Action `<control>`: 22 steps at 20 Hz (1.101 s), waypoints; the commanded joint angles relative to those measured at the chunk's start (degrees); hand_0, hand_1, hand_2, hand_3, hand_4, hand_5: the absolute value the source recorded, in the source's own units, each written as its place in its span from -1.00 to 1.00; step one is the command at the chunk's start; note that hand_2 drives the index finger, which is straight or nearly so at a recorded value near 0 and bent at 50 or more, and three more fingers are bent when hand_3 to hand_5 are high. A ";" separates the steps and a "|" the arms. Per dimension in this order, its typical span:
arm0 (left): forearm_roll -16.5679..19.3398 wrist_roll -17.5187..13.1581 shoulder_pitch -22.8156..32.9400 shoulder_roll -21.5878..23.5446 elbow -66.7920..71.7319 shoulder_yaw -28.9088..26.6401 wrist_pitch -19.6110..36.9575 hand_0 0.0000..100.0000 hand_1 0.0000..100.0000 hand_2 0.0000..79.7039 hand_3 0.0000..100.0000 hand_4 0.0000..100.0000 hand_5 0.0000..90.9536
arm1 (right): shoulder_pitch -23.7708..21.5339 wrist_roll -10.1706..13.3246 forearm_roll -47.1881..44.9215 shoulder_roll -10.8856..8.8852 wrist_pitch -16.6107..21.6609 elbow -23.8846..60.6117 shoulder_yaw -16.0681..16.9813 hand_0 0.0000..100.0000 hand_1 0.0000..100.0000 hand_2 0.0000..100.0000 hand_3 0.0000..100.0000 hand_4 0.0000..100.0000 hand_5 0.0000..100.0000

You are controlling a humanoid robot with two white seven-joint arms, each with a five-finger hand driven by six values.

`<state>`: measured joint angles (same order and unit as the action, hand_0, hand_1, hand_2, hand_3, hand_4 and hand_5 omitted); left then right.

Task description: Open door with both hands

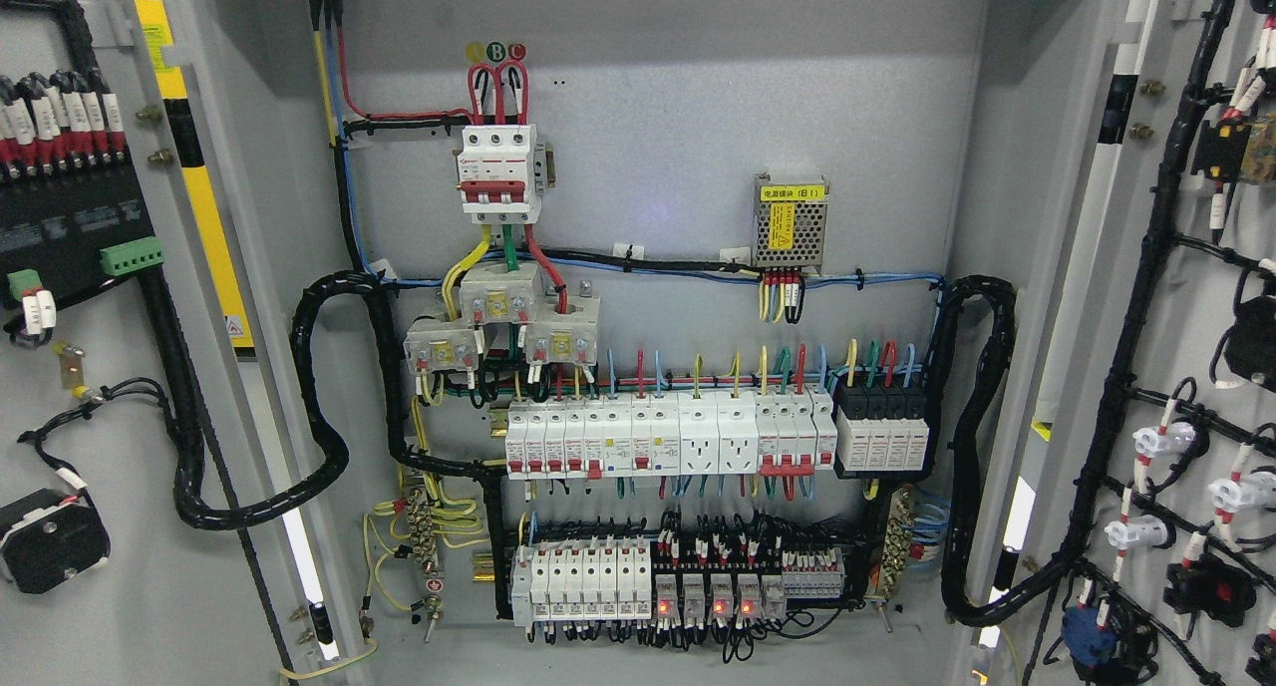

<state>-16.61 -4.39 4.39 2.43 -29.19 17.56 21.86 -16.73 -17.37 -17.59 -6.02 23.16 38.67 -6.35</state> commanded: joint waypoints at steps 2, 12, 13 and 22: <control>0.17 2.72 -0.79 -4.72 21.98 0.45 -0.94 -1.00 -1.00 -1.00 -0.77 -1.00 -1.00 | 2.23 2.06 4.22 -0.74 -4.16 -20.92 -0.95 -0.57 -0.87 -1.00 -1.00 -1.00 -1.00; 1.23 2.63 0.17 -5.16 30.68 0.72 -5.69 -1.00 -1.00 -1.00 -0.77 -1.00 -1.00 | 3.54 9.45 12.75 -0.66 -18.05 -21.53 -0.95 -0.56 -0.89 -1.00 -1.00 -1.00 -1.00; 1.40 2.63 0.61 -5.16 30.68 0.72 -5.69 -1.00 -1.00 -1.00 -0.77 -1.00 -1.00 | 3.72 10.24 12.84 -0.74 -18.76 -21.88 -0.95 -0.56 -0.89 -1.00 -1.00 -1.00 -1.00; 1.23 1.58 2.02 -5.68 30.68 0.37 -10.08 -1.00 -1.00 -1.00 -0.77 -1.00 -1.00 | 5.83 12.36 12.84 -1.45 -19.64 -25.66 -0.51 -0.56 -0.90 -1.00 -1.00 -1.00 -1.00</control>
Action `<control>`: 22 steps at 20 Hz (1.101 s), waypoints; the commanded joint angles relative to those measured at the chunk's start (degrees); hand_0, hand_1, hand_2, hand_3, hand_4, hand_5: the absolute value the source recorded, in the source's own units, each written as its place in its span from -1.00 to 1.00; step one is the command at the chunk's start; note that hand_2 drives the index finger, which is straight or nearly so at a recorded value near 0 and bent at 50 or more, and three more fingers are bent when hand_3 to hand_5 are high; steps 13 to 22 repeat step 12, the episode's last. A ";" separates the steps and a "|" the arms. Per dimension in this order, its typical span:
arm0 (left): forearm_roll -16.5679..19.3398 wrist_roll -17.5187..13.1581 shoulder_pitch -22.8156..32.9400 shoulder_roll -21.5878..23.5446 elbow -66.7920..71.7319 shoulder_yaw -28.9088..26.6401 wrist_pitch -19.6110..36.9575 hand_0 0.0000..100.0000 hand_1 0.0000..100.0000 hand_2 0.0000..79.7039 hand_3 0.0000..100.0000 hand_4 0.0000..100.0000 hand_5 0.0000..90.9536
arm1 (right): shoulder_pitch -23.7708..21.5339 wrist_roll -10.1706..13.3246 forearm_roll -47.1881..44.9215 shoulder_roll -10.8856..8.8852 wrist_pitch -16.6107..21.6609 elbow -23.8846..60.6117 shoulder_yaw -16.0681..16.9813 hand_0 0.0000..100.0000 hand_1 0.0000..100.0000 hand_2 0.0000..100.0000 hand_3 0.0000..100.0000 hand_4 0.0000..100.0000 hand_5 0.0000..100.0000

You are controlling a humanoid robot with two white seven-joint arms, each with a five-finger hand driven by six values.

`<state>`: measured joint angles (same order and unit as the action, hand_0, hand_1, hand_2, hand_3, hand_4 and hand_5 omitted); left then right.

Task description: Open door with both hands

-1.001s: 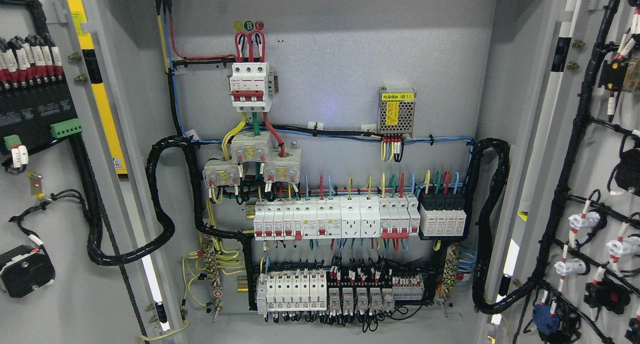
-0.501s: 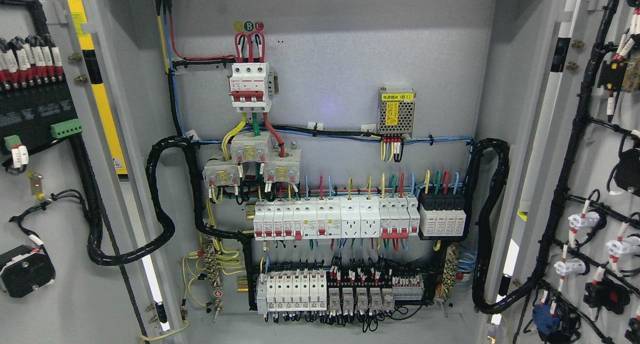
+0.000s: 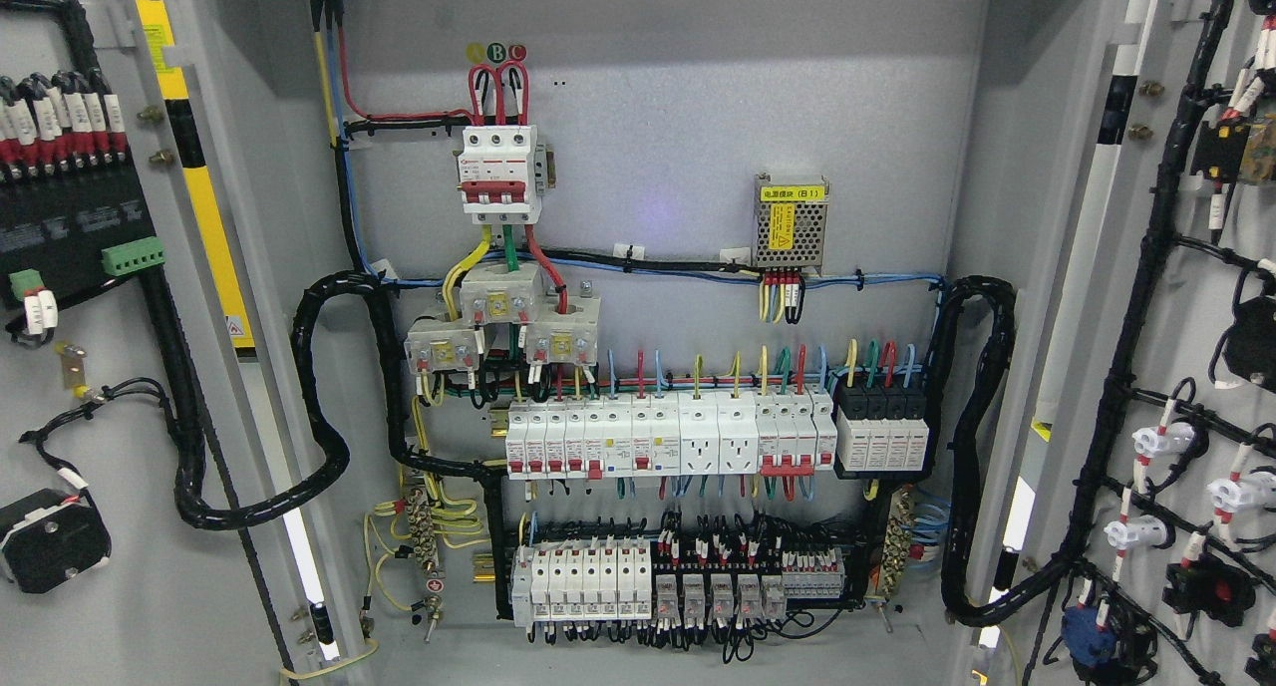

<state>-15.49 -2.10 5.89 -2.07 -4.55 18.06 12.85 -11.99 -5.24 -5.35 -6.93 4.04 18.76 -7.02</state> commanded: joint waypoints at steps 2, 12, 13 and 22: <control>0.11 -0.71 0.53 -1.18 6.04 -0.13 -1.07 -1.00 -1.00 -1.00 -0.77 -1.00 -1.00 | 1.09 0.23 0.69 -0.54 -1.48 -6.02 0.17 -0.56 -0.90 -1.00 -1.00 -1.00 -1.00; 0.02 -0.71 0.27 -1.18 5.87 -0.13 -0.99 -1.00 -1.00 -1.00 -0.77 -1.00 -1.00 | 2.49 1.37 0.61 -0.54 -3.42 -7.25 0.78 -0.56 -0.90 -1.00 -1.00 -1.00 -1.00; 0.02 -0.71 0.27 -1.18 5.87 -0.13 -0.99 -1.00 -1.00 -1.00 -0.77 -1.00 -1.00 | 2.49 1.37 0.61 -0.54 -3.42 -7.25 0.78 -0.56 -0.90 -1.00 -1.00 -1.00 -1.00; 0.02 -0.71 0.27 -1.18 5.87 -0.13 -0.99 -1.00 -1.00 -1.00 -0.77 -1.00 -1.00 | 2.49 1.37 0.61 -0.54 -3.42 -7.25 0.78 -0.56 -0.90 -1.00 -1.00 -1.00 -1.00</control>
